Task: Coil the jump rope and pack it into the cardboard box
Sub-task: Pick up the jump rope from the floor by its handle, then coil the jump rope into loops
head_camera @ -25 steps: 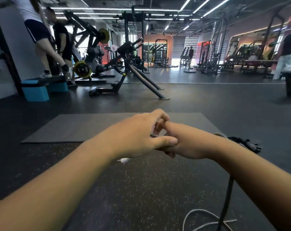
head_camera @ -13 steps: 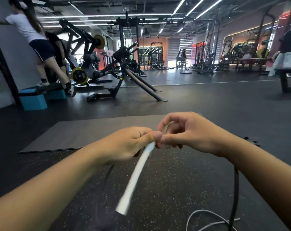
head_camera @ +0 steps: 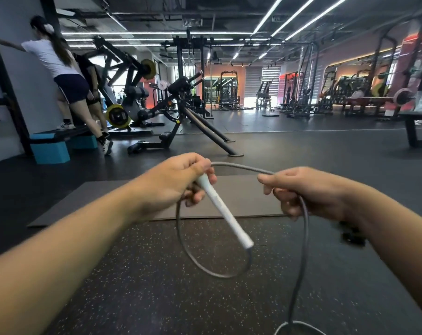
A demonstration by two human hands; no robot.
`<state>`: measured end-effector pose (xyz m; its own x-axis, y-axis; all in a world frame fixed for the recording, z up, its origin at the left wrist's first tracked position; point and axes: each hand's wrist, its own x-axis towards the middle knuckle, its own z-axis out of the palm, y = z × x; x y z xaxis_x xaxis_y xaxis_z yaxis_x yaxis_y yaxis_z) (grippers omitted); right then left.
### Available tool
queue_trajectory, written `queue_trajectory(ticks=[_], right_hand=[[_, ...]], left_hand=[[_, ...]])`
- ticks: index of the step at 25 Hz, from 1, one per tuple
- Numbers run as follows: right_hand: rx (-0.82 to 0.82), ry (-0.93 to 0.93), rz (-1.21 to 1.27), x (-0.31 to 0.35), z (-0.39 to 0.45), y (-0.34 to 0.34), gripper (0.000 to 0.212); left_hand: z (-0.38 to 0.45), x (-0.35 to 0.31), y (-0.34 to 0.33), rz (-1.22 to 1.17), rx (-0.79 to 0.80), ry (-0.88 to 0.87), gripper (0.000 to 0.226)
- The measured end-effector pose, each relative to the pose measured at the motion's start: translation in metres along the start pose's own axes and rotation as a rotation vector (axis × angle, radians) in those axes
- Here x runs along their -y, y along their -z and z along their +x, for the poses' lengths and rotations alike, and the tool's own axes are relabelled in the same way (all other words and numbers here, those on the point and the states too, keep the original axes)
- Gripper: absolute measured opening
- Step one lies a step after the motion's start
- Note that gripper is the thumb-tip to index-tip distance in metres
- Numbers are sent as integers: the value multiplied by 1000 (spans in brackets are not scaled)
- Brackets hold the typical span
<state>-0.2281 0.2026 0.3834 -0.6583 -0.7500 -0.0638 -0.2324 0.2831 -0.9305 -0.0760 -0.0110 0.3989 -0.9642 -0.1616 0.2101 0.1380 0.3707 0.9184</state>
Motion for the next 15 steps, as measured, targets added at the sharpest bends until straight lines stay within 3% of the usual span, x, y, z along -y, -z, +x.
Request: queue_trajectory(ticks=[3,6,9,12,15], right_hand=[[77,-25,420,-15,-2,-4,23],[133,-47,412,-34,-17,14,28],[100,28,472,-51,-24,22,49],[51,217,664,-47,-9,-14,76],[-2,354,764,-31,6,-56,72]], left_hand=[[1,15,-22,-396,-177,-57,31],[3,22,-11,-541,-444,-74,32],[4,21,5,-828,-714,-95,27],[5,20,-20,-1071,-818,-69,22],[5,22,-51,-1251,-890,-33,21]])
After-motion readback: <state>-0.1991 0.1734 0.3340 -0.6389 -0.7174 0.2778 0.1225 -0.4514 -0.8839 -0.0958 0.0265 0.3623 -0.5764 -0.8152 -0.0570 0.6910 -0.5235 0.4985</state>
